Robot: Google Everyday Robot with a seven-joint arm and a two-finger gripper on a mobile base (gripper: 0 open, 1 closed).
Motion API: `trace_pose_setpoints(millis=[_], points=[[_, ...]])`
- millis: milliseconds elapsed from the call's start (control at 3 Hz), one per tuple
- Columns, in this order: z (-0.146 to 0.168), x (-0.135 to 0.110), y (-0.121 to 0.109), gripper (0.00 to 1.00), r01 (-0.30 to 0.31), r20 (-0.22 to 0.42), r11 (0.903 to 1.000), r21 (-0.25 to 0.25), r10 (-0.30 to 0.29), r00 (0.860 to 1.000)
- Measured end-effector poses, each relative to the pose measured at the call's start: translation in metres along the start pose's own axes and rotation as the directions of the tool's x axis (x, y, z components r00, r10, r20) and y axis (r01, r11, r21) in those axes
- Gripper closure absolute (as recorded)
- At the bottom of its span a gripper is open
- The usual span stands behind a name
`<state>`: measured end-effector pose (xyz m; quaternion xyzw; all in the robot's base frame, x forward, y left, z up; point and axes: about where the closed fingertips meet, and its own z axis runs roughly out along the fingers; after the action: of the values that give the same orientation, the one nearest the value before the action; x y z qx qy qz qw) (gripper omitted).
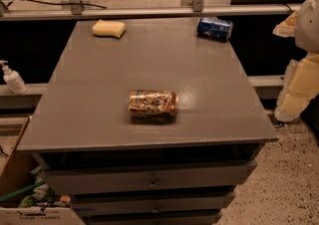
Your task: Move pepsi can near sponge
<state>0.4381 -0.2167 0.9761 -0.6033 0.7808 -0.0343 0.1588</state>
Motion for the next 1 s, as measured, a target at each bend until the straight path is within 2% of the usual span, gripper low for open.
trace_pose_setpoints(millis=[667, 1000], points=[[0.006, 0.001, -0.007, 0.00, -0.013, 0.024, 0.9999, -0.001, 0.013, 1.000], [0.030, 0.007, -0.028, 0.00, -0.013, 0.031, 0.9993, 0.034, 0.012, 0.999]])
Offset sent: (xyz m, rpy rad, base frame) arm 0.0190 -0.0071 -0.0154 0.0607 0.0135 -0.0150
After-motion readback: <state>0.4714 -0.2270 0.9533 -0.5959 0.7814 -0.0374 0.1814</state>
